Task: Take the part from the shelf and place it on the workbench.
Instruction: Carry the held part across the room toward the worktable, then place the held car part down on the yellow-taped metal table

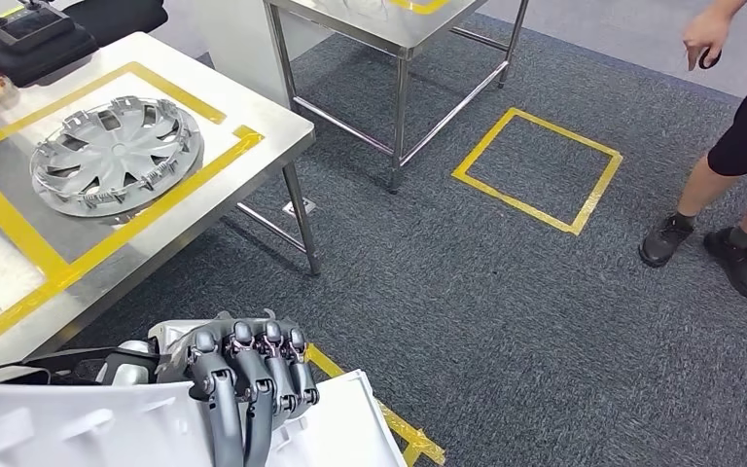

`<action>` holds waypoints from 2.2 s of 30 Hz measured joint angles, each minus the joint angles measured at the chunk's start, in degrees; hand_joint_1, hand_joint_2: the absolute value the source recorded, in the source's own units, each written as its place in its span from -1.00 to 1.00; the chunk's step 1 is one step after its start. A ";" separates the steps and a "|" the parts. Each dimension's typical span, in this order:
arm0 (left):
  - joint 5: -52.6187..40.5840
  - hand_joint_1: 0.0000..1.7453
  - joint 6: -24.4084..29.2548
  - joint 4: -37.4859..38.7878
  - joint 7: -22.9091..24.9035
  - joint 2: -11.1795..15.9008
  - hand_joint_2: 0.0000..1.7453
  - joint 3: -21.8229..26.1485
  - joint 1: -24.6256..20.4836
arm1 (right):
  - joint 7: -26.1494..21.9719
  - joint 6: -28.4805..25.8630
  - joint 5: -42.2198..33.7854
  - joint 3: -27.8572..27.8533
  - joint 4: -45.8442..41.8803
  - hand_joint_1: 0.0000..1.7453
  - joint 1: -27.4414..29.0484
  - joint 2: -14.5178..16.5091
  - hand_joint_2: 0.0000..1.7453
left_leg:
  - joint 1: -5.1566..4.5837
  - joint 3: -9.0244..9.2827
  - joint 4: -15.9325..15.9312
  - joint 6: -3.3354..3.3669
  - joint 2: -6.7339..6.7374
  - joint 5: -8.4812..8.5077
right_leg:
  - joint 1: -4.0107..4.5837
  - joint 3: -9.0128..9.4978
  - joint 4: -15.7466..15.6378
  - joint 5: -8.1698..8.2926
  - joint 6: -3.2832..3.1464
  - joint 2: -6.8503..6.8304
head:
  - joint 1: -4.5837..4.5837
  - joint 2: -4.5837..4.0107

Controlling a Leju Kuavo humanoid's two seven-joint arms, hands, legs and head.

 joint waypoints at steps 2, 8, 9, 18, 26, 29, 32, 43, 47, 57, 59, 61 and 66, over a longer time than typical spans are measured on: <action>0.20 1.00 -0.11 0.11 0.00 -0.20 1.00 -0.02 -0.38 | 0.12 0.27 0.97 0.33 -0.02 -1.00 0.15 0.04 -1.00 | 0.48 1.61 -1.70 0.49 -1.02 0.65 | 0.00 -0.54 2.22 -1.27 0.14 1.31 | 0.15 0.00; -0.73 1.00 0.04 0.59 0.74 -0.66 1.00 -0.34 -0.69 | 0.15 0.20 1.31 0.74 -0.01 -1.00 0.56 -0.10 -1.00 | 0.96 2.39 -2.18 0.38 -5.34 0.74 | -0.89 -8.60 14.00 -3.26 1.43 4.27 | 0.46 0.00; -0.97 1.00 0.07 0.60 1.05 -0.66 1.00 -0.39 -0.70 | 0.12 0.21 1.31 0.80 -0.01 -1.00 0.61 -0.14 -1.00 | 1.09 2.40 -1.92 0.10 -6.18 0.55 | -1.23 -7.31 10.32 -1.27 2.14 4.87 | 0.46 0.00; 0.25 1.00 0.86 0.73 3.39 -0.38 1.00 -1.06 -0.80 | 0.01 0.43 1.12 1.10 -0.01 -1.00 0.55 0.06 -1.00 | 1.41 -1.40 5.24 -2.39 -4.41 -3.56 | -1.35 -2.62 0.48 2.66 -0.39 4.94 | 0.03 0.00; 1.37 1.00 -1.01 1.27 1.93 0.29 1.00 -1.42 -0.76 | -0.01 0.57 1.13 1.35 -0.01 -1.00 0.78 0.27 -1.00 | 0.25 -1.91 5.22 -0.43 2.82 -1.65 | 0.39 -1.49 0.44 1.42 -1.33 -1.16 | -0.22 0.00; 1.52 1.00 -1.27 1.26 1.70 0.36 1.00 -1.40 -0.99 | -0.12 0.63 1.10 1.38 -0.02 -1.00 0.78 0.42 -1.00 | -0.85 0.11 0.98 0.82 5.04 -1.15 | 0.53 -1.00 0.26 1.03 -0.79 -3.34 | -0.21 0.00; 1.60 1.00 -1.28 1.11 1.55 0.49 1.00 -1.35 -1.01 | -0.23 0.67 1.07 1.39 -0.07 -1.00 0.58 0.37 -1.00 | -0.45 1.41 -0.96 1.41 2.53 -0.14 | 0.44 -0.46 0.47 0.42 -0.24 -2.87 | -0.29 0.00; 4.10 1.00 -1.26 1.58 2.75 0.28 1.00 -1.55 -1.13 | 0.25 0.76 0.61 1.40 0.01 -1.00 1.32 -0.15 -1.00 | 1.08 1.79 -0.15 -0.49 -7.37 -0.40 | -2.09 -2.92 0.49 2.96 3.05 7.27 | 0.35 0.00; 4.94 1.00 -0.86 1.86 3.80 0.48 1.00 -1.51 -0.73 | 0.40 1.57 0.35 1.40 0.06 -1.00 1.15 -0.65 -1.00 | 1.47 1.11 0.54 -1.49 -7.41 -1.04 | -1.71 -2.39 0.06 2.91 1.21 5.67 | 0.40 0.00; 3.30 1.00 1.85 3.29 3.99 0.99 1.00 -1.09 0.16 | 0.53 1.60 -0.07 1.40 0.56 -1.00 2.08 -1.63 -1.00 | 0.73 -1.62 4.13 -0.63 3.39 -0.99 | -0.54 -0.84 -0.06 1.36 0.08 -1.17 | -0.14 0.00; 3.29 1.00 1.87 3.35 3.99 1.02 1.00 -1.04 0.11 | 0.53 1.60 -0.08 1.40 0.60 -1.00 2.10 -1.67 -1.00 | 0.05 -0.01 0.85 0.05 5.34 -0.39 | -0.34 -0.46 -0.10 1.01 0.57 -2.43 | -0.09 0.00; 3.28 1.00 1.96 3.42 3.99 1.07 1.00 -0.95 0.13 | 0.54 1.60 -0.11 1.40 0.64 -1.00 1.99 -1.77 -1.00 | -0.16 -0.12 0.60 0.30 3.84 -0.29 | -0.31 0.05 -0.43 0.79 1.19 -3.99 | -0.12 0.00; 2.94 1.00 2.12 3.49 3.85 1.23 1.00 -0.52 0.33 | 1.33 1.93 -0.06 1.38 0.70 -1.00 1.88 -2.21 -1.00 | 0.67 1.30 -1.36 1.16 -0.68 0.91 | -0.68 -4.42 9.74 -4.09 1.26 2.81 | 0.50 -0.02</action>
